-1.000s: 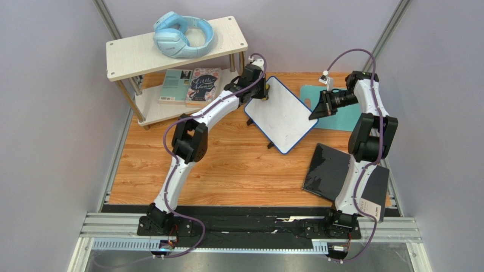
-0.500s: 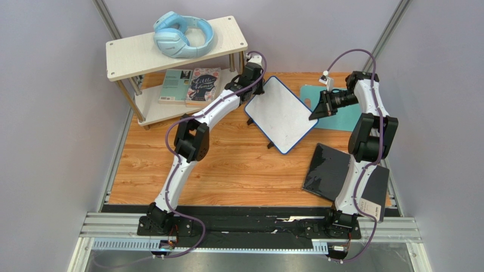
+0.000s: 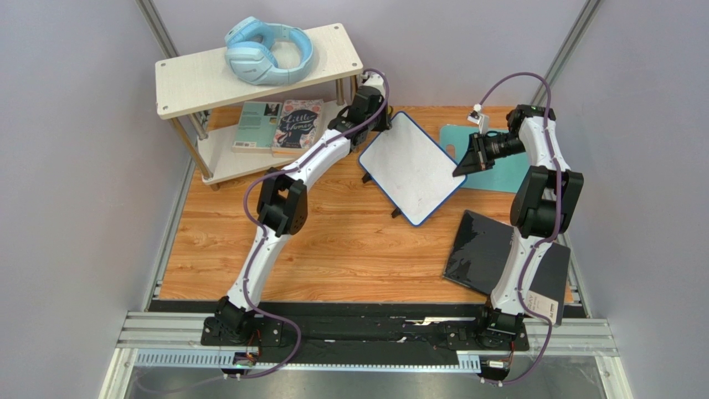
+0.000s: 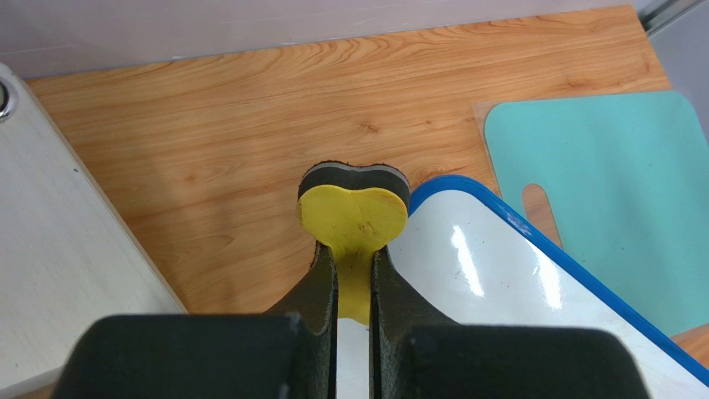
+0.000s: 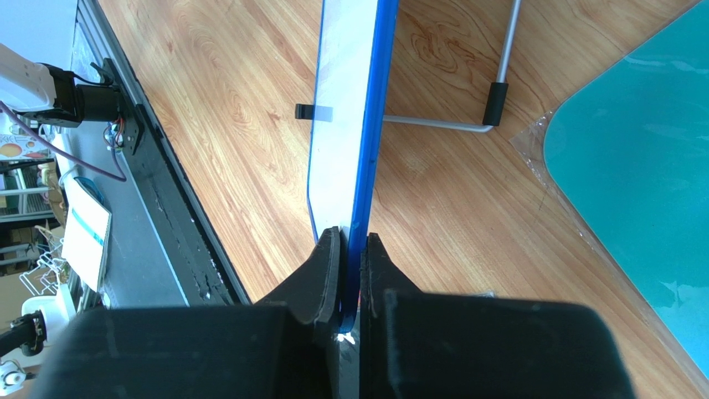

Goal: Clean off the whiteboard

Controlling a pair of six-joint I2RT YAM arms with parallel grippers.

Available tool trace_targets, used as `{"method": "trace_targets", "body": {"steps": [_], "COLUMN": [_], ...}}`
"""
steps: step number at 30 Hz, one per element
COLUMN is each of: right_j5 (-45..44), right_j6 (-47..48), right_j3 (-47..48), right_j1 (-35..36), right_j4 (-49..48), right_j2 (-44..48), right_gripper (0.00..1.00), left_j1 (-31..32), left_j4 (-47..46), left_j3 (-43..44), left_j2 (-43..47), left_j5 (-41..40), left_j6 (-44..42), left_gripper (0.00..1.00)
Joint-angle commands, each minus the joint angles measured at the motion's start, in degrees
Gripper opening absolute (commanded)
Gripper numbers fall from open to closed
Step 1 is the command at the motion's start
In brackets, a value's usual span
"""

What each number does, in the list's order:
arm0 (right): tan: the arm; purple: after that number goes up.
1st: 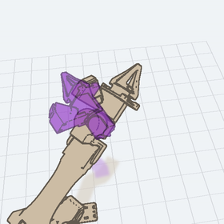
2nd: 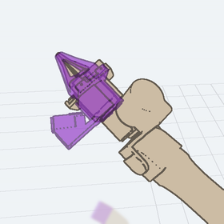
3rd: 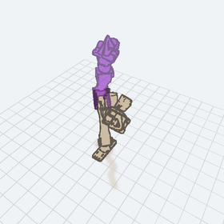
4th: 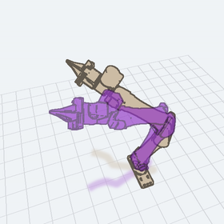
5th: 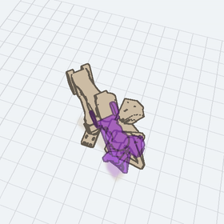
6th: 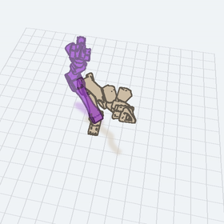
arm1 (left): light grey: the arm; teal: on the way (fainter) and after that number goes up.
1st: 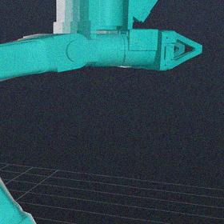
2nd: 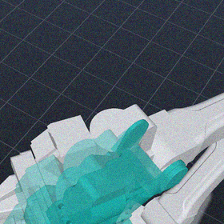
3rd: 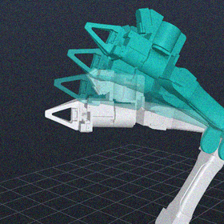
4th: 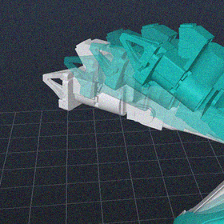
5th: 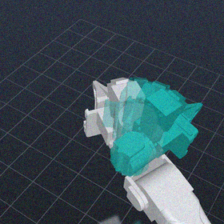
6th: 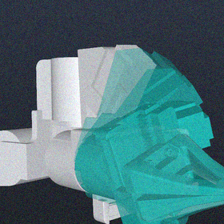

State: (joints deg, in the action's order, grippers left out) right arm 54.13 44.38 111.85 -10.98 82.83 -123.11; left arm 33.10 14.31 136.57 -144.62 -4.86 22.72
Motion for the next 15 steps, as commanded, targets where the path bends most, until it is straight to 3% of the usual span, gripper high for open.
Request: {"method": "trace_targets", "body": {"steps": [1,6,9,12,15], "right_j5": [-5.44,-5.53,-5.44,-5.17,-5.00], "right_j6": [8.88,8.88,8.88,8.79,8.62], "right_j3": [-0.23,-0.50,-0.58,-0.32,-0.14], "right_j1": [0.96,0.96,0.96,0.96,0.96], "right_j4": [12.62,12.62,12.62,12.62,12.62], "right_j2": [1.99,2.17,2.00,1.91,1.73], "right_gripper": [0.00,0.00,0.00,0.00,0.00], "left_j1": [0.21,0.30,0.73,1.70,1.27], "left_j4": [-3.50,-0.77,-2.44,2.38,7.48], "left_j3": [2.46,3.35,1.94,3.43,3.27], "left_j2": [-1.10,-1.99,-1.55,-1.81,-2.16], "left_j5": [3.45,7.67,14.78,12.78,10.32], "left_j6": [-1.88,-4.52,-8.99,-11.91,-9.37], "left_gripper": [0.00,0.00,0.00,0.00,0.00]}}
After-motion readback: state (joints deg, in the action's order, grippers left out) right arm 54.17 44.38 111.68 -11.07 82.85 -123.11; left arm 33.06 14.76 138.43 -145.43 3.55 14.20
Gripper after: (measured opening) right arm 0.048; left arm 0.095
